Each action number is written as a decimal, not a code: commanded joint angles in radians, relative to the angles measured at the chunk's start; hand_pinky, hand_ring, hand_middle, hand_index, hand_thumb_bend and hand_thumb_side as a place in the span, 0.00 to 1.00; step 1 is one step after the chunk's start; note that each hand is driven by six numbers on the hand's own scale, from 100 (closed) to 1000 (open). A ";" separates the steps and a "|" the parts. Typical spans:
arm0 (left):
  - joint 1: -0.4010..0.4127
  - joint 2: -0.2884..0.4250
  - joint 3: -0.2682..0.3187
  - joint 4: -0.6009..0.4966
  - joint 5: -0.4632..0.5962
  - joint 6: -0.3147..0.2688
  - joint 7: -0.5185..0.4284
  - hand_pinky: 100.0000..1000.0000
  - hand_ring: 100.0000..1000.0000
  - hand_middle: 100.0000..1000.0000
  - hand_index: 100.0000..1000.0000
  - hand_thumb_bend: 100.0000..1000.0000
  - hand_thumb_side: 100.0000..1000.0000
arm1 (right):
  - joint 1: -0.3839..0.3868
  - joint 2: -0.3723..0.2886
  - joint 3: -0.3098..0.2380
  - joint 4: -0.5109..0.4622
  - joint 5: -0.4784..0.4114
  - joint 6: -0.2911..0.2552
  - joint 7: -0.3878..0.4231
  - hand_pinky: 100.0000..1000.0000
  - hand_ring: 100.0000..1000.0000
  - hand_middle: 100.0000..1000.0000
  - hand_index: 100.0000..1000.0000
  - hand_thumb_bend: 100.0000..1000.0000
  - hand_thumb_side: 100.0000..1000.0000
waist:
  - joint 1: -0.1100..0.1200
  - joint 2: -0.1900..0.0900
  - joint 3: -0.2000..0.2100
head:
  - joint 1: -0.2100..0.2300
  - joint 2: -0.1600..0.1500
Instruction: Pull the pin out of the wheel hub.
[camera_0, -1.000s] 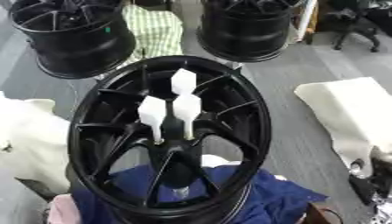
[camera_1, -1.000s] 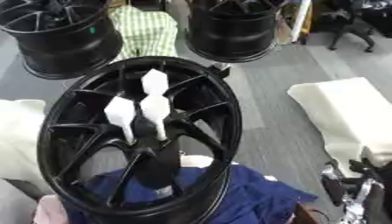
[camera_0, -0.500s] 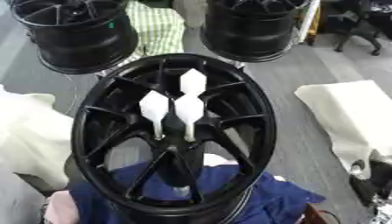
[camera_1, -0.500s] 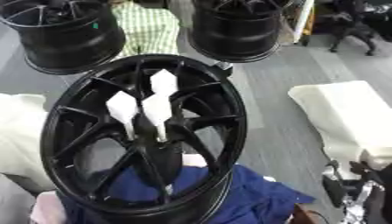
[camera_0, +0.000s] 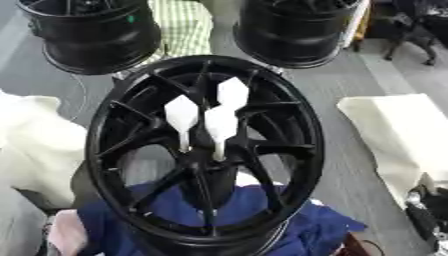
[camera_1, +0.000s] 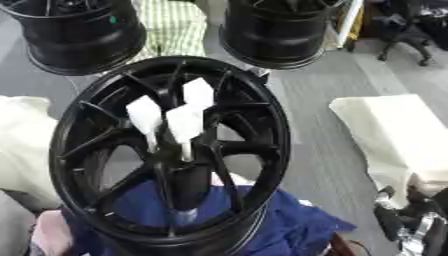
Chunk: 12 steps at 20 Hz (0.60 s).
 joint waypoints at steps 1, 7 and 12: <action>-0.001 -0.061 -0.016 -0.055 -0.053 0.056 0.057 0.38 0.35 0.60 0.78 0.00 0.68 | -0.011 -0.014 0.002 -0.025 -0.008 -0.003 0.005 0.30 0.45 0.60 0.68 0.15 0.18 | 0.003 -0.002 -0.004 | 0.005 -0.020; -0.002 -0.102 -0.042 -0.118 -0.135 0.167 0.143 0.38 0.36 0.59 0.77 0.00 0.66 | -0.013 -0.013 0.002 -0.027 -0.008 0.000 0.007 0.30 0.45 0.60 0.68 0.15 0.18 | 0.001 0.002 -0.006 | 0.004 -0.030; 0.007 -0.113 -0.054 -0.148 -0.138 0.212 0.151 0.38 0.36 0.57 0.76 0.00 0.65 | -0.012 -0.014 0.001 -0.027 -0.007 0.001 0.007 0.30 0.45 0.60 0.68 0.15 0.18 | 0.001 0.000 -0.003 | 0.008 -0.031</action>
